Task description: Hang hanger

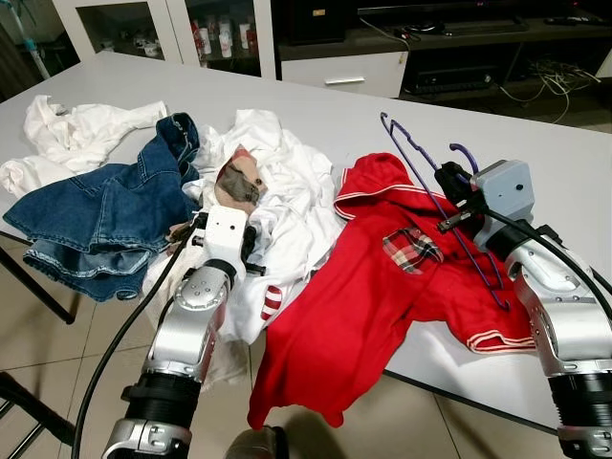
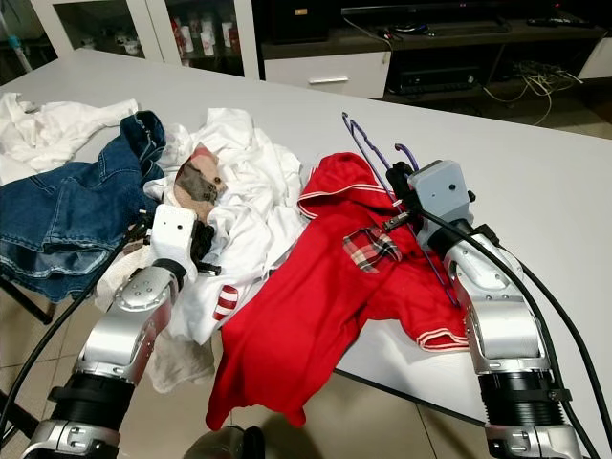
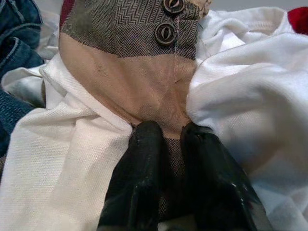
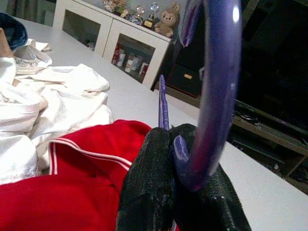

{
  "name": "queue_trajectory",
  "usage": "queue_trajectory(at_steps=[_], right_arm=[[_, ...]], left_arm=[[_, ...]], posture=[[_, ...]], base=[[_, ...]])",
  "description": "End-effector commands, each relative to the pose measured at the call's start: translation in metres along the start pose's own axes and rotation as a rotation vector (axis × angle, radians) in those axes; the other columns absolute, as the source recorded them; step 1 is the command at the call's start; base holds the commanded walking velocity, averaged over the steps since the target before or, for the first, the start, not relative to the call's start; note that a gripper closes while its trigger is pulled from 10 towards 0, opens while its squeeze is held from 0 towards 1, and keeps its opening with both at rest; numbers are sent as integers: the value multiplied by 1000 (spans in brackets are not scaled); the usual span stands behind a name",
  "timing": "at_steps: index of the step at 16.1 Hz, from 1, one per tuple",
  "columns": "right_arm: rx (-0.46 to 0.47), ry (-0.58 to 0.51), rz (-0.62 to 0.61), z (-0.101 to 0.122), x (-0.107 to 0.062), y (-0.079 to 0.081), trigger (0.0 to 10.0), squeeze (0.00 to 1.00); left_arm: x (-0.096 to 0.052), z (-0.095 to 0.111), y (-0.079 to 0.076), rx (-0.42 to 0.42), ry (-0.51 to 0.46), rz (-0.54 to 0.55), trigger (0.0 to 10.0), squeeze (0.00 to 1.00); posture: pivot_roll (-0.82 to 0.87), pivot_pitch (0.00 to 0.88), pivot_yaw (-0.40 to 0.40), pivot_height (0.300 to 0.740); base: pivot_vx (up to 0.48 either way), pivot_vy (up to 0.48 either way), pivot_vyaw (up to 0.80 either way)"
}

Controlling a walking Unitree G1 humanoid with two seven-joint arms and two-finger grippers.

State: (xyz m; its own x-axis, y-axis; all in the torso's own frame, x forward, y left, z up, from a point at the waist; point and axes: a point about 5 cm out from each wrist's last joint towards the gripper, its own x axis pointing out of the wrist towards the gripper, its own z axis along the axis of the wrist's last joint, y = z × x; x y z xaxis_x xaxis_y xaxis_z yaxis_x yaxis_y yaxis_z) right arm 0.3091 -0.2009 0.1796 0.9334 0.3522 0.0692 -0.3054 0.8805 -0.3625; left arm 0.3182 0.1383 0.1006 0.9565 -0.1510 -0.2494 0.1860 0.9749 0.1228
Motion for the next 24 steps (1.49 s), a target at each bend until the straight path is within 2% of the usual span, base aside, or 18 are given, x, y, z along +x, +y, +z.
queue_trajectory(at_steps=[1, 2, 3, 4, 8, 10, 14, 15, 17, 19, 21, 23, 24], right_arm=[[-7, -19, 4, 4, 5, 0, 10000, 0], [-7, -19, 5, 4, 5, 0, 10000, 0], [-7, -18, 6, 4, 5, 0, 10000, 0], [-7, -18, 5, 4, 4, 0, 10000, 0], [-8, -18, 6, 5, 4, 0, 10000, 0], [-8, -18, 5, 5, 4, 0, 10000, 0], [-7, -18, 3, 4, 4, 0, 10000, 0], [-7, -19, 1, 4, 4, -1, 10000, 0], [-5, -19, -2, 4, 4, 0, 10000, 0], [-4, -19, -3, 4, 4, 0, 10000, 0], [-5, -19, -7, 5, 4, -1, 10000, 0], [-5, -16, -16, 4, 2, -3, 10000, 0], [-3, -14, -18, 3, 1, -2, 10000, 0]], left_arm=[[1, -7, -4, 5, 47, -23, 10000, 0], [2, -7, -6, 5, 47, -45, 10000, 0], [2, -7, -8, -1, 44, -66, 5961, 0], [0, -6, -13, -3, 28, -103, 0, 0], [-3, -9, -20, 6, 26, -162, 0, 0], [-3, -5, -23, 15, -12, -185, 0, 0], [-3, 27, -30, 87, -235, -212, 0, 0], [-2, 41, -33, 95, -331, -203, 0, 0], [1, 55, -35, 93, -406, -199, 0, 0], [6, 64, -39, 103, -444, -228, 0, 0], [8, 63, -42, 136, -426, -241, 0, 0], [13, 56, -38, 106, -382, -166, 0, 0], [15, 52, -36, 88, -363, -127, 10000, 0]], posture=[[29, 3, 41, 740], [29, 3, 41, 740], [29, 3, 41, 740], [26, 6, 39, 740], [24, 7, 37, 740], [24, 7, 37, 740], [24, 7, 37, 740], [24, 7, 37, 740], [24, 7, 37, 740], [21, 10, 37, 740], [21, 10, 37, 740], [11, 9, 41, 740], [11, 9, 41, 740]], base=[[0, 0, 0], [0, 0, 0], [0, 0, 0], [0, 0, 0], [0, 0, 0], [0, 0, 0], [0, 0, 0], [0, 0, 0], [0, 0, 0], [0, 0, 0], [0, 0, 0], [0, 0, 0], [0, 0, 0]])
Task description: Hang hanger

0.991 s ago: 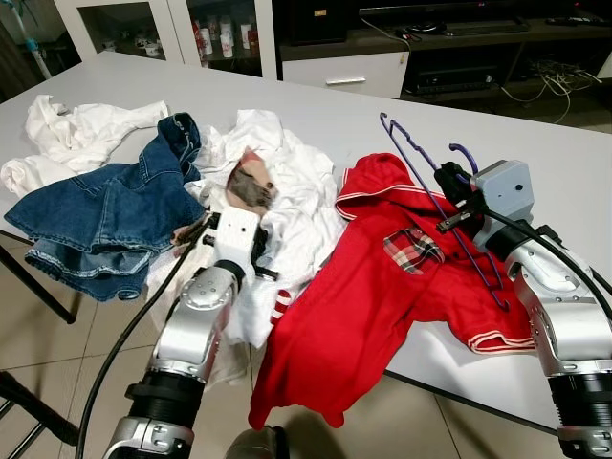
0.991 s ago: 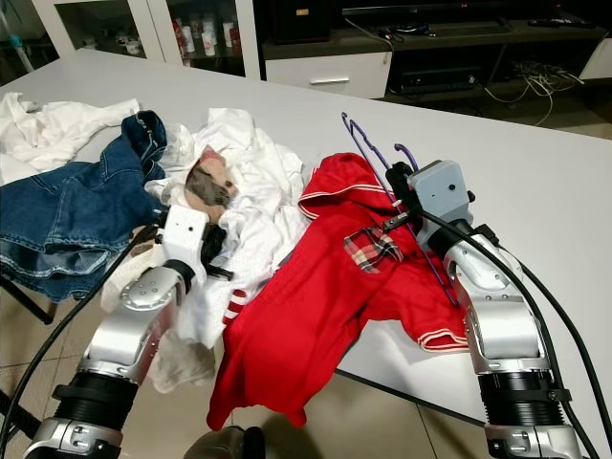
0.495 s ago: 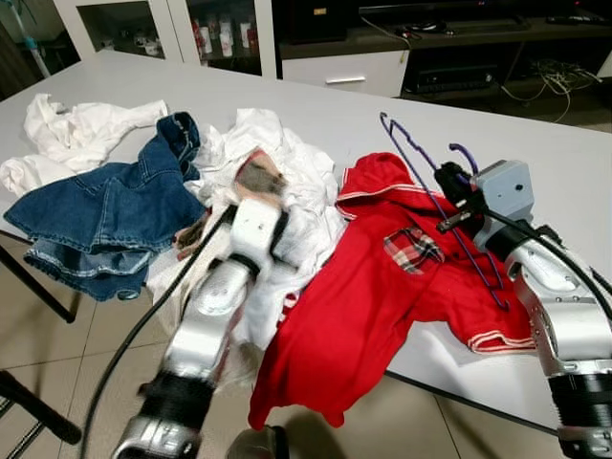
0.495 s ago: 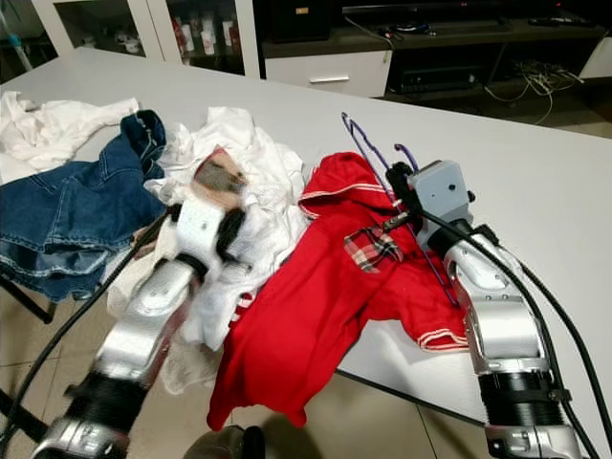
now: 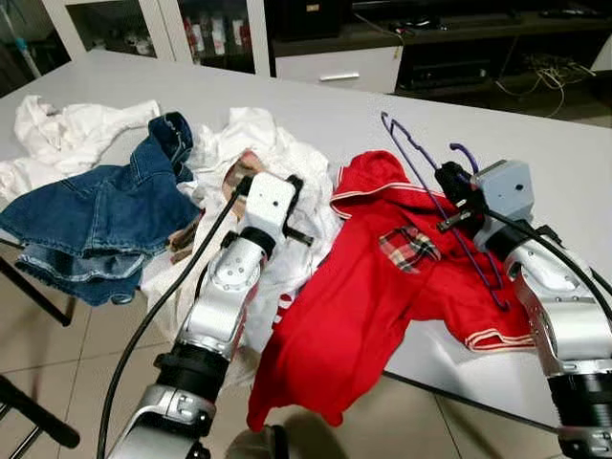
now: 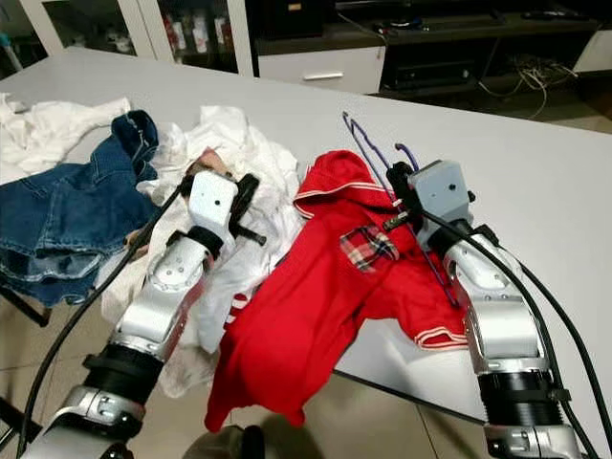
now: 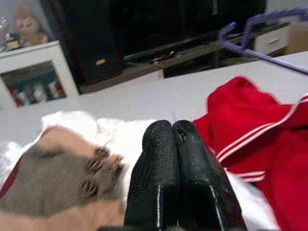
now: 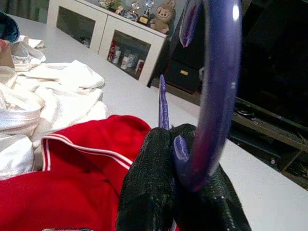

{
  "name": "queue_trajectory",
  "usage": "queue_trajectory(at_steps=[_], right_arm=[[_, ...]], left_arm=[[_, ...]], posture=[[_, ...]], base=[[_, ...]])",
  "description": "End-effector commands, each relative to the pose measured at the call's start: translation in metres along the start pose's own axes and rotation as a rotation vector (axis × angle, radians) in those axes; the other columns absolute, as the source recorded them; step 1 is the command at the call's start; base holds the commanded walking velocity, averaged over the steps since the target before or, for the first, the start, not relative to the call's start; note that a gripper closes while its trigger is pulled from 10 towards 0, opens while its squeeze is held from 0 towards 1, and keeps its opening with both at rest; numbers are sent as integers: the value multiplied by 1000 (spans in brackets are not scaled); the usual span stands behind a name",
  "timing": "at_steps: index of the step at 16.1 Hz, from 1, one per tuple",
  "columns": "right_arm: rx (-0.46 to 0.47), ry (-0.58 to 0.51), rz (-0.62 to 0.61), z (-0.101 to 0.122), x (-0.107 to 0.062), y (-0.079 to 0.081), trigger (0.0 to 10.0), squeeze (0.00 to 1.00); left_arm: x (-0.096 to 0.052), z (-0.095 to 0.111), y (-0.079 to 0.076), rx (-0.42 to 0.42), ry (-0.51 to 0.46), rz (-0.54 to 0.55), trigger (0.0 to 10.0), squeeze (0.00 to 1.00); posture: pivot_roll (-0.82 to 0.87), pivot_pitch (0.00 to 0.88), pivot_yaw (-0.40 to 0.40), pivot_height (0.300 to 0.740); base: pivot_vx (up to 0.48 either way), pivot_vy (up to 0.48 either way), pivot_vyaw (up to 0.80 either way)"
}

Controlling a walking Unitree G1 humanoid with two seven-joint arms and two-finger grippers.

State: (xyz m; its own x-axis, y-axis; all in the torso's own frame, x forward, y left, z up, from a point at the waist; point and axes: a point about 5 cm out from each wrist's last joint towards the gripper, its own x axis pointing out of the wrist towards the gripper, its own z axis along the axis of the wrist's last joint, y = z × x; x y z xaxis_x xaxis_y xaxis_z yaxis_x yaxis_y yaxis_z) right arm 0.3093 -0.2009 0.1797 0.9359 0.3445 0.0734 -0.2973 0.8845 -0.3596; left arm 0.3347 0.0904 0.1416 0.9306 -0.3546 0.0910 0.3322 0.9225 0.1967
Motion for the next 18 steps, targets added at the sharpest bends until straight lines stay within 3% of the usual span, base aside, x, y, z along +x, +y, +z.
queue_trajectory(at_steps=[1, 2, 5, 7, 15, 16, 17, 18], right_arm=[[-3, -11, -8, 2, 1, -1, 10000, 0], [-2, -12, -6, 3, 1, -1, 10000, 0], [1, -16, 1, 4, 4, 1, 10000, 0], [3, -15, 6, 3, 4, 2, 10000, 0], [12, -13, 1, 1, 2, 4, 10000, 0], [15, -11, 2, 1, 1, 5, 10000, 0], [17, -10, 2, 0, 1, 6, 10000, 0], [19, -8, 3, -1, 0, 7, 10000, 0]], left_arm=[[-1, 0, 1, 19, -2, 21, 10000, 659], [-2, 0, 0, 45, -9, 25, 10000, 1000], [-6, -1, 9, 57, -16, 71, 10000, 1000], [-9, -7, 17, -4, 23, 113, 10000, 1000], [-14, -22, 24, -117, 154, 210, 10000, 1000], [-15, -21, 26, -112, 159, 215, 10000, 710], [-16, -21, 27, -109, 163, 219, 10000, 710], [-17, -23, 28, -108, 174, 221, 10000, 0]], posture=[[15, 12, 41, 740], [15, 12, 41, 740], [23, 12, 39, 740], [23, 12, 39, 740], [25, 19, 60, 740], [25, 25, 64, 740], [25, 25, 64, 740], [23, 25, 68, 740]], base=[[0, 0, 0], [0, 0, 0], [0, 0, 0], [0, 0, 0], [0, 0, 0], [0, 0, 0], [0, 0, 0], [0, 0, 0]])
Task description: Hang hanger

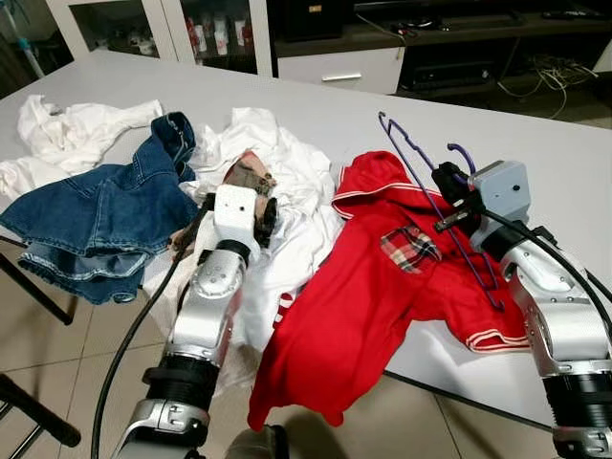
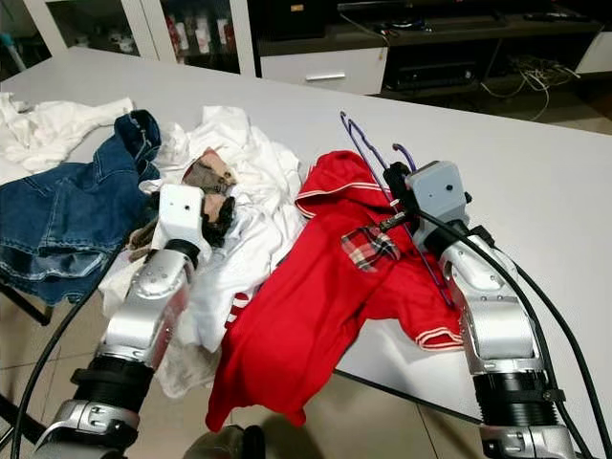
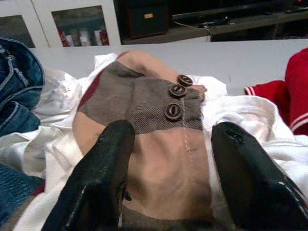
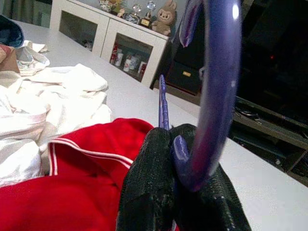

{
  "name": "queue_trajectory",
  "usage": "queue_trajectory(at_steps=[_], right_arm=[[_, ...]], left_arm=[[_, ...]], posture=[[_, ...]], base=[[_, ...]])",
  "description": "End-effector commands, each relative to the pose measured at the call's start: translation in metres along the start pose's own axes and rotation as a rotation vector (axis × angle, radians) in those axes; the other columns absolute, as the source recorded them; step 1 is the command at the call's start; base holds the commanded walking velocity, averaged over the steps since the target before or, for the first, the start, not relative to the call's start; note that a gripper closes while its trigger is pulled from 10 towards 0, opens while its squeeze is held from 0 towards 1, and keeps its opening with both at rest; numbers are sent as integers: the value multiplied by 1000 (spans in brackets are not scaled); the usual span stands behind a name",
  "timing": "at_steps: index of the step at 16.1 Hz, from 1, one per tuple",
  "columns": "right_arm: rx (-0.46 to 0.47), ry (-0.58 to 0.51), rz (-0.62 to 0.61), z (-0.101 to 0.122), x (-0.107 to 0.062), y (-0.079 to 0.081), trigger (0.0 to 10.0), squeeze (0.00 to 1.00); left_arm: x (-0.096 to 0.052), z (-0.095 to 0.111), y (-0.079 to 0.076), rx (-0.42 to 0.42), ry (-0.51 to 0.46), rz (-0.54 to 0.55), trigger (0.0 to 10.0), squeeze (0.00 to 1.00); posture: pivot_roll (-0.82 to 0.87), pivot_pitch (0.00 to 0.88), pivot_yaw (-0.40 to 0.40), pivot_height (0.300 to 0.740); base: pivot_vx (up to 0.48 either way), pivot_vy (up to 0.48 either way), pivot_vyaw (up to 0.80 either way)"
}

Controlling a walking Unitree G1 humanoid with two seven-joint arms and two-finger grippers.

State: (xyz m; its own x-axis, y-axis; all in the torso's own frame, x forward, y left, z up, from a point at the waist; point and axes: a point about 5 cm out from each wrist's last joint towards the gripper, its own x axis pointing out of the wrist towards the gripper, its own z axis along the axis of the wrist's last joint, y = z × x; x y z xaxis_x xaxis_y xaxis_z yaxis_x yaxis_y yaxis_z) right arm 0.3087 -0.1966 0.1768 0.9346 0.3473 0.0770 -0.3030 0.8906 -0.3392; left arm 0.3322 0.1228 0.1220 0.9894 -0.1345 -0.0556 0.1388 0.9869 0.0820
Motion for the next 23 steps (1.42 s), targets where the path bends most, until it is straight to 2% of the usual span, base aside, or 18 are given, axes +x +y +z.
queue_trajectory(at_steps=[1, 2, 3, 5, 6, 7, 8, 11, 14, 17, 19, 20, 21, 23], right_arm=[[-1, -2, 1, 0, -2, 3, 10000, 0], [0, 0, 1, -1, -3, 3, 10000, 0], [1, 5, -5, -1, -6, 4, 10000, 0], [-2, 15, -17, -2, -13, 2, 10000, 0], [-7, 23, -28, -3, -17, 0, 10000, 0], [-10, 25, -34, -3, -18, -2, 10000, 0], [-15, 22, -39, -1, -19, -4, 10000, 0], [-20, 18, -41, 1, -19, -5, 10000, 0], [-26, 12, -48, 4, -16, -7, 10000, 0], [-25, 3, -53, 6, -15, -6, 10000, 0], [-24, 4, -73, 6, -18, -10, 10000, 0], [-24, 6, -77, 5, -18, -10, 10000, 0], [-24, 5, -89, 5, -18, -10, 10000, 0], [-23, 0, -95, 6, -18, -11, 10000, 0]], left_arm=[[-2, -3, 4, 0, 25, 15, 10000, 0], [-2, -6, 4, -1, 44, 14, 10000, 0], [-2, -22, -2, -22, 165, -24, 10000, 0], [-3, -34, -11, -42, 261, -86, 10000, 0], [-3, -37, -17, -52, 293, -123, 7490, 0], [-3, -38, -19, -55, 304, -131, 1922, 0], [-2, -39, -22, -61, 311, -153, 0, 0], [-2, -38, -26, -63, 305, -187, 0, 0], [9, -11, -39, -80, 120, -252, 0, 0], [14, -2, -51, -130, 77, -318, 0, 0], [18, 11, -59, -160, -11, -361, 0, 0], [21, 17, -60, -165, -45, -362, 0, 0], [30, 39, -59, -180, -160, -352, 0, 0], [35, 51, -54, -193, -216, -344, 0, 0]], posture=[[19, 26, 71, 740], [11, 30, 74, 740], [-14, 41, 78, 740], [-33, 43, 79, 740], [-40, 42, 79, 740], [-52, 42, 77, 740], [-60, 41, 75, 740], [-66, 38, 68, 740], [-67, 31, 64, 740], [-71, 25, 69, 740], [-74, 24, 72, 740], [-78, 22, 75, 740], [-82, 19, 78, 740], [-82, 17, 79, 740]], base=[[0, 0, 0], [0, 0, 0], [0, 0, 0], [0, 0, 0], [0, 0, 0], [0, 0, 0], [0, 0, 0], [0, 0, 0], [0, 0, 0], [0, 0, 0], [0, 0, 0], [0, 0, 0], [0, 0, 0], [0, 0, 0]])
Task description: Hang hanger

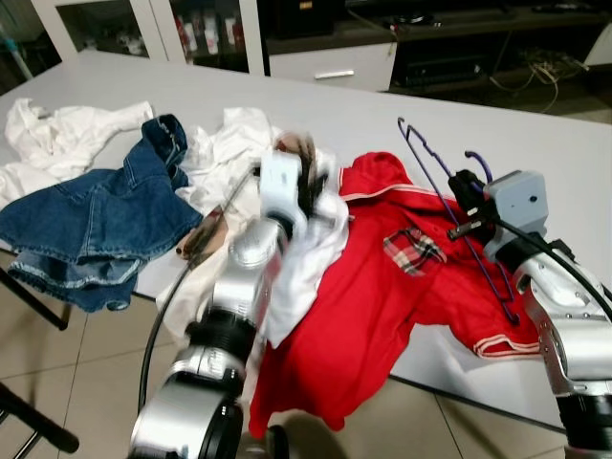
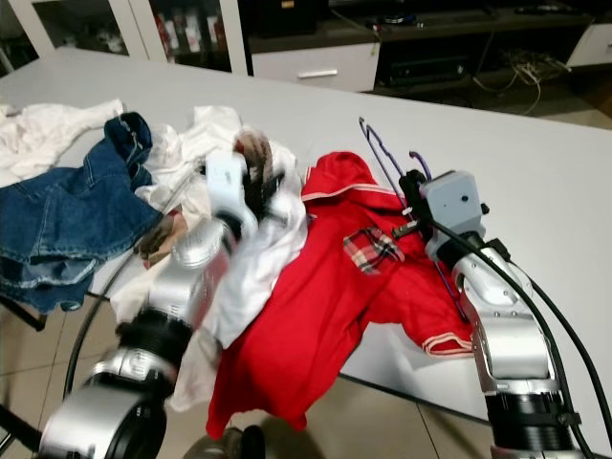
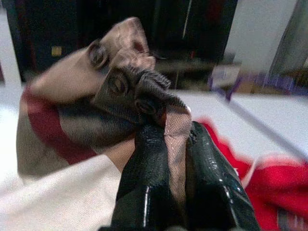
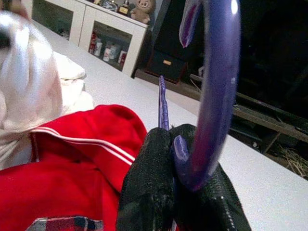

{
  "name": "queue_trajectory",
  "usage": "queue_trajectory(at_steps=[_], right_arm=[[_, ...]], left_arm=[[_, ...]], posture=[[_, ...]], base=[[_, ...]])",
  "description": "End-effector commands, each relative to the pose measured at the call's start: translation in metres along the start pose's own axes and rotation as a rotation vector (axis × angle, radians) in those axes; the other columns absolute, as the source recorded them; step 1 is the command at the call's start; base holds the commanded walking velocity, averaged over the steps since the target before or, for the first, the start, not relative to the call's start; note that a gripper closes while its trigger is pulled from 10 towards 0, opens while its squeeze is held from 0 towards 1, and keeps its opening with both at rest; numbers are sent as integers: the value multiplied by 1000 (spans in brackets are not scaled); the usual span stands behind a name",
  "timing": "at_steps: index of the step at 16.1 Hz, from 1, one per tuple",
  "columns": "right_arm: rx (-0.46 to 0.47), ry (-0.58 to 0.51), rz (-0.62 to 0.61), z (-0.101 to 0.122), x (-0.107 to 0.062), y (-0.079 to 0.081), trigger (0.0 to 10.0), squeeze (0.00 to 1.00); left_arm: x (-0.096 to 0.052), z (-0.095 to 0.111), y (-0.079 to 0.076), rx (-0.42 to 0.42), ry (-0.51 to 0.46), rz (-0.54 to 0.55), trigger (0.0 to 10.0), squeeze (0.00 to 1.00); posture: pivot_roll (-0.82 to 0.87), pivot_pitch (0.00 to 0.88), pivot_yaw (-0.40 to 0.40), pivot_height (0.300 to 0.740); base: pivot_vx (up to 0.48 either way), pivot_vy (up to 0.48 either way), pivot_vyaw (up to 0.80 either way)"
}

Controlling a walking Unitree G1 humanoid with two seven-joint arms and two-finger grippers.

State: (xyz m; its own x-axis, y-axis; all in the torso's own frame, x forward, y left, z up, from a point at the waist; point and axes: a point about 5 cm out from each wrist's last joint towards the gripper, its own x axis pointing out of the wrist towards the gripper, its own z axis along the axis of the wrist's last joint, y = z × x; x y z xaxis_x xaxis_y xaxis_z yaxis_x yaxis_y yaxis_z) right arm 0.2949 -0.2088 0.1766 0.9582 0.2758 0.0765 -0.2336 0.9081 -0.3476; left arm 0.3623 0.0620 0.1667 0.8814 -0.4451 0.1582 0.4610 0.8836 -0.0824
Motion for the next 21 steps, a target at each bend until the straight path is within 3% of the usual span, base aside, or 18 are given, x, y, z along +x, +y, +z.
queue_trajectory(at_steps=[1, 4, 6, 8, 11, 13, 14, 15, 17, 20, 21], right_arm=[[-6, -28, -28, 8, 0, -5, 10000, 0], [-5, -36, -36, 9, 4, -5, 10000, 0], [-4, -40, -44, 10, 5, -4, 10000, 0], [0, -43, -61, 9, 4, -5, 10000, 0], [3, -39, -70, 8, 2, -5, 10000, 0], [1, -38, -71, 8, 2, -6, 10000, 0], [-2, -39, -70, 9, 3, -7, 10000, 0], [-3, -41, -68, 10, 4, -7, 10000, 0], [-4, -40, -67, 10, 4, -8, 10000, 0], [-4, -40, -60, 9, 6, -6, 10000, 0], [-1, -42, -53, 9, 8, -5, 10000, 0]], left_arm=[[5, 9, 3, 4, -40, -5, 0, 0], [21, 43, 40, 58, -103, 92, 0, 0], [22, 59, 65, 61, -131, 197, 0, 0], [12, 58, 92, 50, -106, 338, 0, 0], [1, 33, 100, 26, -5, 393, 0, 0], [-7, 3, 94, 15, 115, 363, 5843, 0], [-14, -10, 93, 7, 145, 368, 4353, 0], [-20, -12, 96, 26, 123, 377, 0, 0], [-31, -13, 107, 28, 84, 416, 0, 0], [-48, -15, 118, 96, 69, 425, 0, 0], [-52, -8, 113, 147, -25, 361, 0, 0]], posture=[[-82, 17, 79, 740], [-70, 11, 80, 740], [-72, 11, 83, 740], [-79, 11, 90, 740], [-81, 12, 90, 740], [-80, 11, 86, 740], [-78, 10, 81, 740], [-76, 8, 79, 740], [-70, 8, 75, 740], [-55, 4, 70, 740], [-48, 5, 70, 740]], base=[[0, 0, 0], [0, 0, 0], [0, 0, 0], [0, 0, 0], [0, 0, 0], [0, 0, 0], [0, 0, 0], [0, 0, 0], [0, 0, 0], [0, 0, 0], [0, 0, 0]])
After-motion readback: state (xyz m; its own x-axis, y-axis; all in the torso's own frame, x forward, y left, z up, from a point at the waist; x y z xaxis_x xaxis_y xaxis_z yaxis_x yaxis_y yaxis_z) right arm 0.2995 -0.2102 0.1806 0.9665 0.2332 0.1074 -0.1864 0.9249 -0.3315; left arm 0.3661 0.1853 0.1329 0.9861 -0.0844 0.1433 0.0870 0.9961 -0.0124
